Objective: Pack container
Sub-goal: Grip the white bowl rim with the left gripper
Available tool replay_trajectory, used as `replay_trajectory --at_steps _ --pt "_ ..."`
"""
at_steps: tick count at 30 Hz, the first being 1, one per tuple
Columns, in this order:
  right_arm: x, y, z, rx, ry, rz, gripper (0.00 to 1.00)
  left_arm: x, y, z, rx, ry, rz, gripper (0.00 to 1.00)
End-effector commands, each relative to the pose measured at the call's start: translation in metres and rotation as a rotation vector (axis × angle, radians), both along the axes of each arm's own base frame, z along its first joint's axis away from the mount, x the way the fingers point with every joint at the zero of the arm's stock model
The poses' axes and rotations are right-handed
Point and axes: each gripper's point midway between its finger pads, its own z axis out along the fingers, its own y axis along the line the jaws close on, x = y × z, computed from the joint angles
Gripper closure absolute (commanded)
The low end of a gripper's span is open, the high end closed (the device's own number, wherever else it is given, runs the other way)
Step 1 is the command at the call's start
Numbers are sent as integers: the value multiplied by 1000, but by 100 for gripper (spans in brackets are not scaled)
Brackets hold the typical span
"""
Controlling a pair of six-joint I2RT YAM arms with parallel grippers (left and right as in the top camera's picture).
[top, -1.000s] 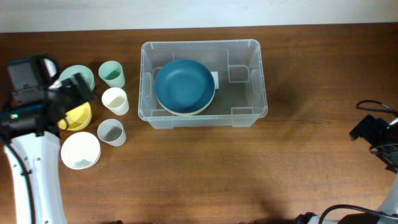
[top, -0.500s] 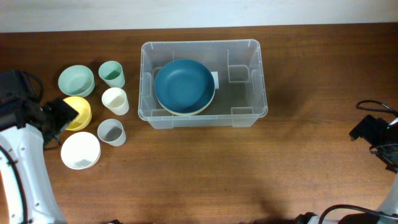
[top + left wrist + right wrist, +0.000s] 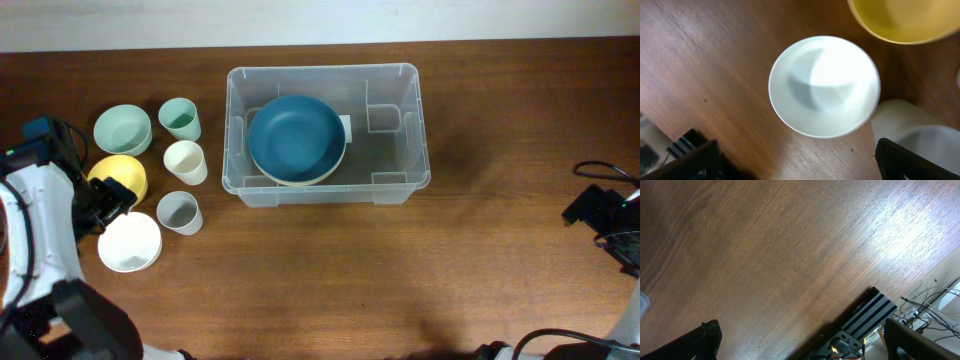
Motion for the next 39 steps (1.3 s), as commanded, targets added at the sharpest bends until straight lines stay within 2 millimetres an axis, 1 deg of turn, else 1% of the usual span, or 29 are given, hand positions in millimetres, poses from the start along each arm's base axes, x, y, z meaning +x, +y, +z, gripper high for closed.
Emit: replay_trajectory --at_steps 1,4,7,10,12,16,18,22,32,35,39 --pt "-1 -1 -2 7 6 -3 1 -8 14 -13 6 53 73 0" --pt "-1 -1 -2 7 7 -3 1 -15 19 -19 -38 54 120 0" --pt "-1 -1 -2 7 7 -3 1 -22 27 -20 -92 26 186 0" --pt "-1 -1 -2 7 6 -3 1 -29 37 -26 -106 17 200 0" --pt "-1 -1 -2 7 7 -3 1 -29 40 -34 -108 5 188 0" --pt "-1 -1 -2 7 7 -3 1 -19 31 -61 -152 -48 125 0" --pt "-1 -1 -2 7 7 -3 1 -18 30 -75 -149 -66 102 0" --pt "-1 -1 -2 7 7 -3 1 -17 30 -91 -137 -86 74 0" --pt "-1 -1 -2 7 7 -3 1 -19 30 -100 -126 -84 41 0" --pt "-1 -1 -2 7 7 -3 1 -20 29 -109 -120 -93 38 0" --pt "-1 -1 -2 7 7 -3 1 -27 25 -121 -123 -82 -2 0"
